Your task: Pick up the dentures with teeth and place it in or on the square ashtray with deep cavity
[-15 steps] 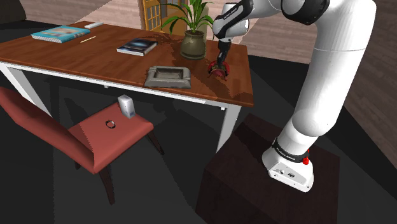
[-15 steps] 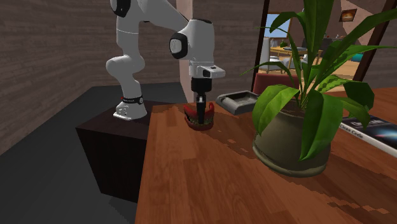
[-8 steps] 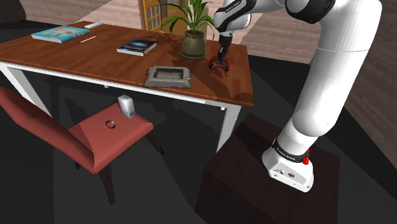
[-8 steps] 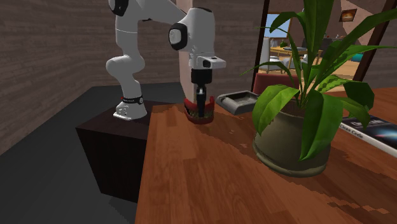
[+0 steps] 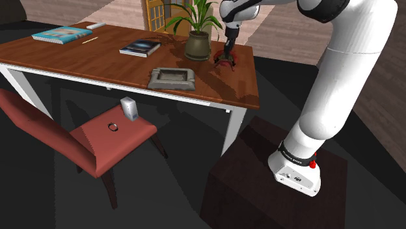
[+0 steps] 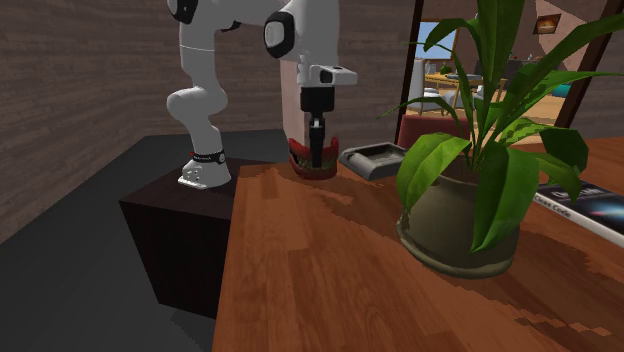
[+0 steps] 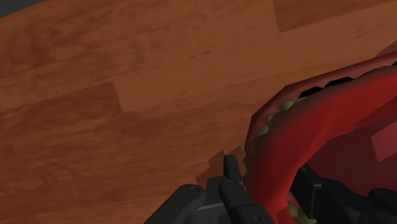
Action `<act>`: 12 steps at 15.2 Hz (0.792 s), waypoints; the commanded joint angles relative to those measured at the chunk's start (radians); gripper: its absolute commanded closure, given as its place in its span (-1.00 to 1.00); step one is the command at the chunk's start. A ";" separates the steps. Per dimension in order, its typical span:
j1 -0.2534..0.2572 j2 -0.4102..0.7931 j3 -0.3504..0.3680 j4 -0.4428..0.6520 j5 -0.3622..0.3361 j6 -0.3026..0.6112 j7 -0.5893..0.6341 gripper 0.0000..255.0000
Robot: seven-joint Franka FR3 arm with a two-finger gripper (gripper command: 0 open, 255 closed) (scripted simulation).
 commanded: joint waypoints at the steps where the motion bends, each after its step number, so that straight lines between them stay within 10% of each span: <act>1: 0.001 -0.012 -0.001 0.013 -0.005 -0.023 0.002 1.00; 12: 0.052 -0.010 0.031 0.120 -0.017 -0.132 0.089 1.00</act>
